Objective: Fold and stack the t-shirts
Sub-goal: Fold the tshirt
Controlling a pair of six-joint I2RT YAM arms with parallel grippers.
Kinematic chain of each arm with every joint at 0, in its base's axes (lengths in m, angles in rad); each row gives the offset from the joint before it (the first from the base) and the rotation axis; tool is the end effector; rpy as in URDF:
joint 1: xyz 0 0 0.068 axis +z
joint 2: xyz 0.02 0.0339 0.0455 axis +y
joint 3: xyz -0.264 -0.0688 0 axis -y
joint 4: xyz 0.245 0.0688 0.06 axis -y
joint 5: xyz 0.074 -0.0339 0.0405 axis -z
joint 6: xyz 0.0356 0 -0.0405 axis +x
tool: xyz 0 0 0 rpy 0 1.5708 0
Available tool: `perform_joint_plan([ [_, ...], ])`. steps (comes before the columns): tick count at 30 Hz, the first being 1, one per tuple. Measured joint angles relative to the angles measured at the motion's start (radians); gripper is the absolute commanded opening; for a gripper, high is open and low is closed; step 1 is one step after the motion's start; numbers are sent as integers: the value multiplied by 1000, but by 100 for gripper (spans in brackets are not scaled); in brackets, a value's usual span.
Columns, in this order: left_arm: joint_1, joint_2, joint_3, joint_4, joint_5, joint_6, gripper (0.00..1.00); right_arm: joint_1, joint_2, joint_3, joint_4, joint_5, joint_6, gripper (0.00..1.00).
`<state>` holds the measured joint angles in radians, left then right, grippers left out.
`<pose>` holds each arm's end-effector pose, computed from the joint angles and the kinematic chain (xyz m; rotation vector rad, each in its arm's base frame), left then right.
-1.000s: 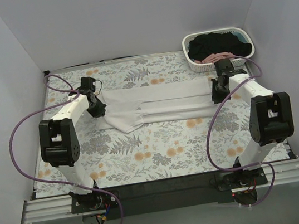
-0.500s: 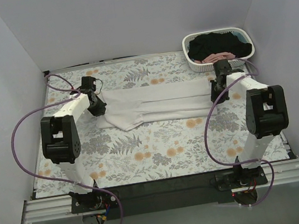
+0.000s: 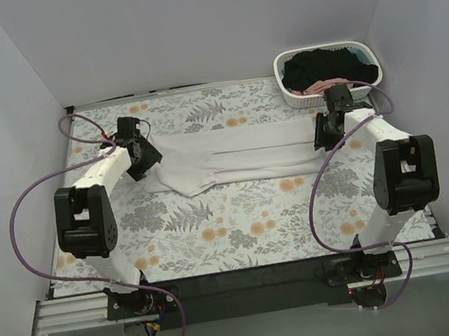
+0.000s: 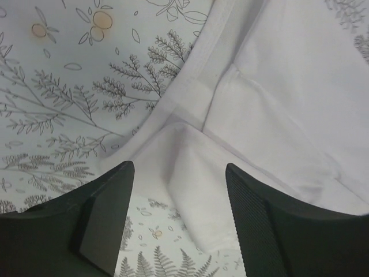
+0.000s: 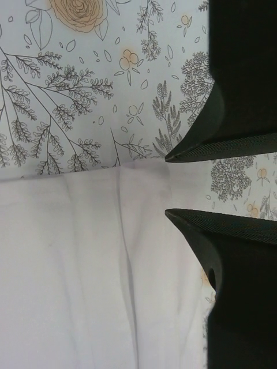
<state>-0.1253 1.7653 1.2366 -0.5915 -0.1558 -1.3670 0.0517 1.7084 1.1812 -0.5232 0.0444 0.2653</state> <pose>0.3582 -0.0396 0.2025 -1.6068 2.1638 -0.2648 0.3522 0.0166 0.2085 0.2947 2.6038 0.0527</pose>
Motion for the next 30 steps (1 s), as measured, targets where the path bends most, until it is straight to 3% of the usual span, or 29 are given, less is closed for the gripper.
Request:
perform_joint_plan([
  [6, -20, -225, -120, 12, 11, -4, 70, 4, -216, -91, 25, -53, -5, 60],
  [13, -191, -404, -326, -8, 33, -73, 61, 49, -429, -278, 29, -113, -6, 65],
  [18, -244, -385, -388, -7, 50, -134, 50, 118, -508, -355, 29, -149, -6, 65],
  [24, -245, -324, -392, 80, 52, -185, 48, 142, -542, -402, 33, -179, -8, 67],
  [28, -245, -250, -392, 131, 53, -213, 45, 142, -559, -423, 34, -183, -14, 73],
  [30, -245, -214, -392, 145, 57, -225, 35, 142, -567, -426, 32, -183, -19, 73],
])
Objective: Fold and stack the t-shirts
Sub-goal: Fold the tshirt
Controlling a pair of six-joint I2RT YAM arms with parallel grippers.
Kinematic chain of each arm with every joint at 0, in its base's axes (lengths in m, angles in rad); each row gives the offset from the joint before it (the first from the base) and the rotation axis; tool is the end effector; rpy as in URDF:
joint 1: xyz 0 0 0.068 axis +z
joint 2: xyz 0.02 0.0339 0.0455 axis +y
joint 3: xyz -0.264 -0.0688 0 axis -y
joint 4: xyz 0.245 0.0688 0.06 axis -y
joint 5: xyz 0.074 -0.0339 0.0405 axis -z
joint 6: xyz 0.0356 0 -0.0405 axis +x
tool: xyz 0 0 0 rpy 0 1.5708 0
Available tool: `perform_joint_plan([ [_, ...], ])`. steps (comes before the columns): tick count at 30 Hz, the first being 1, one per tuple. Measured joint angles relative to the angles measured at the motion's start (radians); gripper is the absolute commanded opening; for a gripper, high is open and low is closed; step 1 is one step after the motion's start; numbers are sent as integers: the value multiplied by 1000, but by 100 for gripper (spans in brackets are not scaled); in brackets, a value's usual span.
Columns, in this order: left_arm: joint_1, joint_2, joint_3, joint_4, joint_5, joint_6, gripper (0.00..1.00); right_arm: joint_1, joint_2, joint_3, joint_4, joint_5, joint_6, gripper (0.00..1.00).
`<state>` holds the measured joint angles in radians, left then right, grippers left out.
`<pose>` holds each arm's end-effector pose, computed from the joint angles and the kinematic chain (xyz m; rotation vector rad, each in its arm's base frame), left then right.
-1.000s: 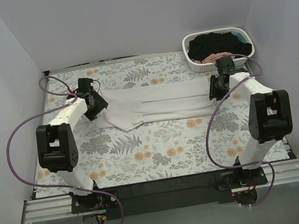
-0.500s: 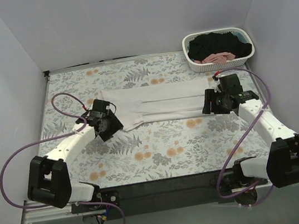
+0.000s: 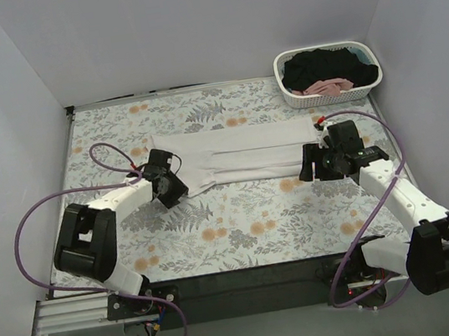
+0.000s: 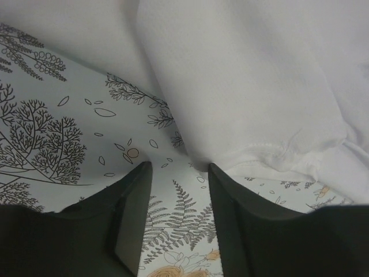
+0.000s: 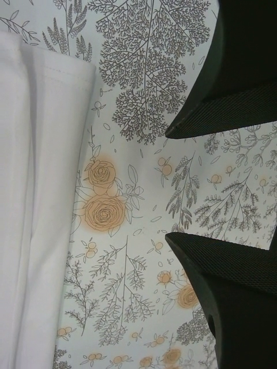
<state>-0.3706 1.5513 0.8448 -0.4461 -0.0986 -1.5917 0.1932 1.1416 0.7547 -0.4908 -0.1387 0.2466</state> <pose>0.2665 -0.0998 0.1640 -1.6285 2.2762 -0.4168 0.2243 0.0489 0.2326 0.0040 2.4712 0.3621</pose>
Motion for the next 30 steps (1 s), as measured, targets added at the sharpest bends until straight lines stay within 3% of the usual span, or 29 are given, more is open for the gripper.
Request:
perform_joint_plan([
  [5, -2, 31, 1, 26, 7, -19, 14, 0, -12, 0, 4, 1, -13, 73],
  [7, -6, 32, 1, 29, 10, -26, 11, 0, -12, 0, 4, 1, -16, 73],
  [12, -11, 32, 1, 39, 10, -30, 11, 0, -11, 0, 15, -3, -21, 73],
  [18, -12, 42, 3, 55, 9, -40, 25, 0, -11, -3, 24, -18, -34, 73],
  [30, -13, 42, 4, 78, 4, -47, 20, 0, 0, -29, 42, -59, -42, 73],
])
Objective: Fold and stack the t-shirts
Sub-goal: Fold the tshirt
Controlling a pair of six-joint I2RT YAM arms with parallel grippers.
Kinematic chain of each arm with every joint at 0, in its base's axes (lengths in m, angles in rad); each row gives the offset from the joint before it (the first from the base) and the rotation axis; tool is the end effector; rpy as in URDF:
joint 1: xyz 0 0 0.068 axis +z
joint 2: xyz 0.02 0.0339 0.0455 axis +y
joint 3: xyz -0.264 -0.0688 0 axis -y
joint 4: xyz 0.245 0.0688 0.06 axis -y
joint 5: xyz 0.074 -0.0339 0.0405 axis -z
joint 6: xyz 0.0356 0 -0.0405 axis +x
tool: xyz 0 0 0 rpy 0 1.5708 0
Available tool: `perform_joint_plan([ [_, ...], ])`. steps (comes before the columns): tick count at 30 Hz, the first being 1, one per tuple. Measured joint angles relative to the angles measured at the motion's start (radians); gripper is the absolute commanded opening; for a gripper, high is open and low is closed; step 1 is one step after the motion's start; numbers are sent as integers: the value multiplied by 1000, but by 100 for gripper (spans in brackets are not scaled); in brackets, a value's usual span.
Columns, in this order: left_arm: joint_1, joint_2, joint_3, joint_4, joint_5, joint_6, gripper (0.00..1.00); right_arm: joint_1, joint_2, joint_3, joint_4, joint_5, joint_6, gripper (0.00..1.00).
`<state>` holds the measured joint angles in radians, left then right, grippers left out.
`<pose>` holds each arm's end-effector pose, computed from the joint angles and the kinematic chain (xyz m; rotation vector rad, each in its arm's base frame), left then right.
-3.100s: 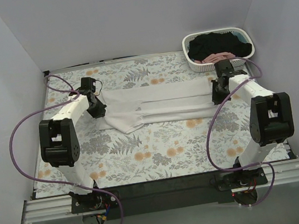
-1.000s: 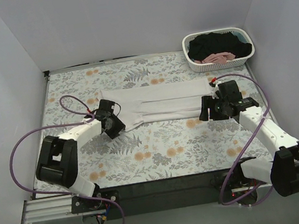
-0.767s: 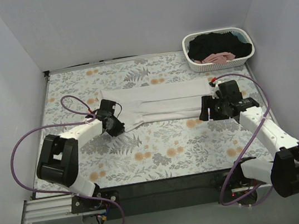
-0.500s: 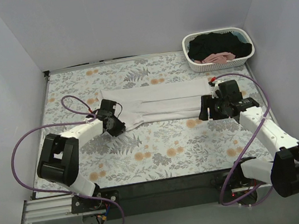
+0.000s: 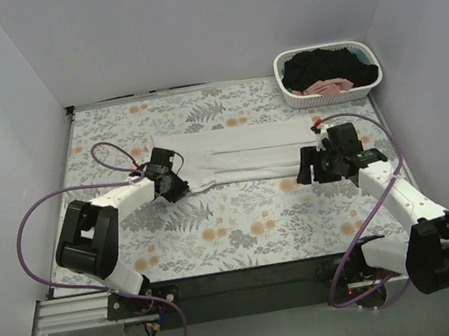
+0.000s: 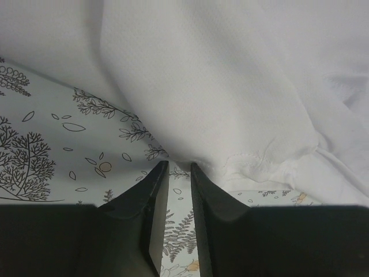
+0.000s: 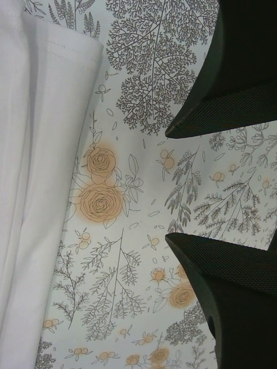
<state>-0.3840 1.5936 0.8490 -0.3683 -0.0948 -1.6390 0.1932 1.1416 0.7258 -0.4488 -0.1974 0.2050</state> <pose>0.2750 -0.1075 0.1574 -1.6572 2.2326 -0.4792 0.2236 0.0509 0.2266 -0.0751 2.4558 0.4173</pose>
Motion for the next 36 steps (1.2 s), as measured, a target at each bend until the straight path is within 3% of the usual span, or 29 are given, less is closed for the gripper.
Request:
perform_joint_plan([
  [14, 0, 5, 37, 26, -21, 0, 11, 0, 2, -4, 6, -20, 0, 73],
  [17, 0, 9, 37, 32, -21, 0, 8, 0, 4, -6, 9, -27, 0, 73],
  [19, 0, 13, 37, 34, -21, -1, 0, 0, 4, -12, 11, -33, 0, 73],
  [30, 0, 24, 47, 31, -23, 11, 0, 1, 6, -21, 12, -42, 0, 73],
  [36, -1, 34, 145, 31, -34, 51, 0, 1, 6, -21, 12, -49, 0, 72],
])
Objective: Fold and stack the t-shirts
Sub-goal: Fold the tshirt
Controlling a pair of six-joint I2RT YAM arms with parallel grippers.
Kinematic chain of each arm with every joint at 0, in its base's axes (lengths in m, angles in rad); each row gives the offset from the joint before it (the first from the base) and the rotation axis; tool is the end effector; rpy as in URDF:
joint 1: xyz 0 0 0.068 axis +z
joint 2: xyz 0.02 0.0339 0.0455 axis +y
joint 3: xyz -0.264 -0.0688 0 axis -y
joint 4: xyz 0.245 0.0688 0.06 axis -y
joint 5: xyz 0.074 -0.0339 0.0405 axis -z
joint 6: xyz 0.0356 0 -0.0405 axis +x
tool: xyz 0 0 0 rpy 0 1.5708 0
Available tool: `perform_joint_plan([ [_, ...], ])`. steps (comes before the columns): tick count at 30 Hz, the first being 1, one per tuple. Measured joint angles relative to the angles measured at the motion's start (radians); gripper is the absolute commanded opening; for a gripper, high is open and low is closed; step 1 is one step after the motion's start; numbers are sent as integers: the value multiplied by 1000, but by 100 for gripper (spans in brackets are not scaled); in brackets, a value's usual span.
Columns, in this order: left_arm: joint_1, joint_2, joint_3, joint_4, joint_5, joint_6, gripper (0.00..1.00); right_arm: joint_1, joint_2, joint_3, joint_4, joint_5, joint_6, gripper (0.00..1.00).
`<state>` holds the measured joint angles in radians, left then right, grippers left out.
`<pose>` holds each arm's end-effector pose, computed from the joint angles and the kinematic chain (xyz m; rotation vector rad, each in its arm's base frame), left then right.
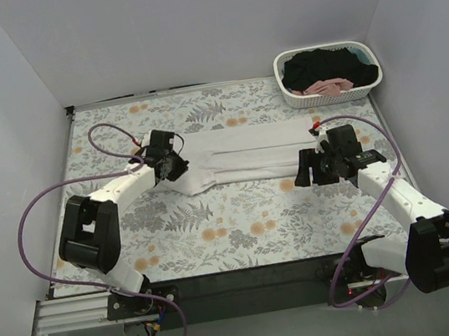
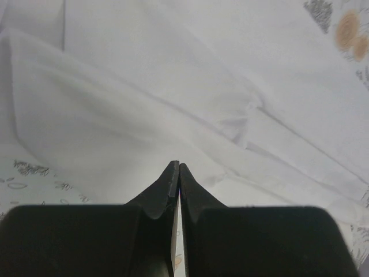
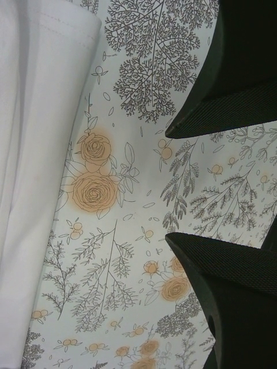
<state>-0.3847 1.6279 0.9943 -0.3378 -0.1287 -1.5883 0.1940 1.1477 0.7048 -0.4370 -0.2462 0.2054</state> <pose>0.3073 -0.1195 0.1901 -1.5412 2.1511 -0.5879 0.2219 0.0524 0.2198 -0.0959 2.4714 0.4760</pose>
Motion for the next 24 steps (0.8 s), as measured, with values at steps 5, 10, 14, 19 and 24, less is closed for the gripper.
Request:
perform_joint_plan([
  [5, 0, 58, 115, 10, -27, 49, 0, 0, 2, 0, 0, -13, 0, 73],
  [10, 1, 150, 225, -10, -33, 89, 18, 3, 19, 0, 0, -34, -7, 73],
  [14, 1, 125, 196, -26, -39, 85, 40, 15, 26, 0, 1, -45, -8, 73],
  [19, 1, -33, 5, -54, -21, 43, 41, 30, 30, 0, 17, -52, -7, 73],
  [24, -1, -116, -122, -56, 15, 1, 39, 37, 32, 0, 33, -64, -3, 73],
])
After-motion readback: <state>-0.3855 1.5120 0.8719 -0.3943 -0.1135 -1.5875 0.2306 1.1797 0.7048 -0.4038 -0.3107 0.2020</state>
